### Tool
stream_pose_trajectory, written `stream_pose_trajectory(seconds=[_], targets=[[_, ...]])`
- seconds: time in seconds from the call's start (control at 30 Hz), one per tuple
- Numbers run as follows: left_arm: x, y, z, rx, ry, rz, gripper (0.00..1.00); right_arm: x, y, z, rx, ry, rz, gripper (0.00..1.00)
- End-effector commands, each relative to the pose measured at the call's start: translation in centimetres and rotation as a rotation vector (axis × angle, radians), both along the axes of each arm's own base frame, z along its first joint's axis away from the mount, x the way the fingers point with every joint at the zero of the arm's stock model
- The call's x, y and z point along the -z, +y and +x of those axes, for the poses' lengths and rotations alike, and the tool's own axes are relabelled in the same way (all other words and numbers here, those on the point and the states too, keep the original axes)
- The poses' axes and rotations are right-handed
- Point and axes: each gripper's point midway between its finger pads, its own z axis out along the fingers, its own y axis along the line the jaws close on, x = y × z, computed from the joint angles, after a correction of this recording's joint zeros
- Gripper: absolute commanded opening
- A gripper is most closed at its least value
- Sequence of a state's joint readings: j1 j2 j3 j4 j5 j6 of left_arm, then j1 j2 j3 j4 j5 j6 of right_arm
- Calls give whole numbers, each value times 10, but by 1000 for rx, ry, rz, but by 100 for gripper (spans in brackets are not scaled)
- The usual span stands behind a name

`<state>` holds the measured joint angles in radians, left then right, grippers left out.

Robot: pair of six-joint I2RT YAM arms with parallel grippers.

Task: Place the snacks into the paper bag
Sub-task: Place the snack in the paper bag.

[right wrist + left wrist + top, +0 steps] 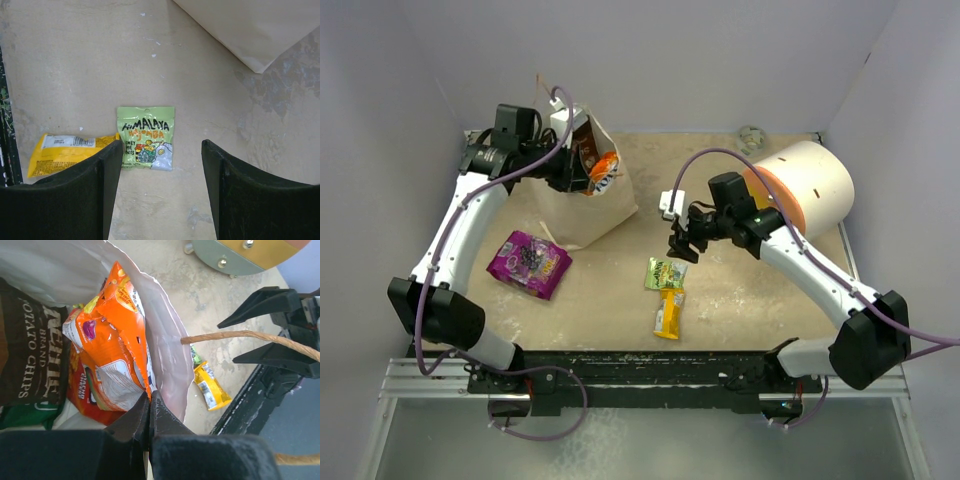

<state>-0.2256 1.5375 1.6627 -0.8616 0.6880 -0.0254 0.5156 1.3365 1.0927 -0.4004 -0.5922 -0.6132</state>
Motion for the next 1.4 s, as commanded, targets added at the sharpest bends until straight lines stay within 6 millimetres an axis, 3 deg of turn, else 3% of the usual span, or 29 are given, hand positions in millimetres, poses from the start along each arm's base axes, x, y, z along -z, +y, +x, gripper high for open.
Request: stream_pose_trajectory(seconds=[0.0, 0.5, 0.93, 1.37], targets=[[-25, 4, 9, -5, -116, 35, 0, -12, 0, 3, 4, -36, 33, 67], [-15, 4, 23, 7, -76, 82, 17, -10, -1, 4, 8, -32, 32, 67], [-36, 9, 19, 17, -172, 102, 33, -7, -2, 6, 13, -38, 27, 67], [-70, 40, 33, -101, -397, 237, 50, -3, -3, 8, 20, -32, 18, 67]])
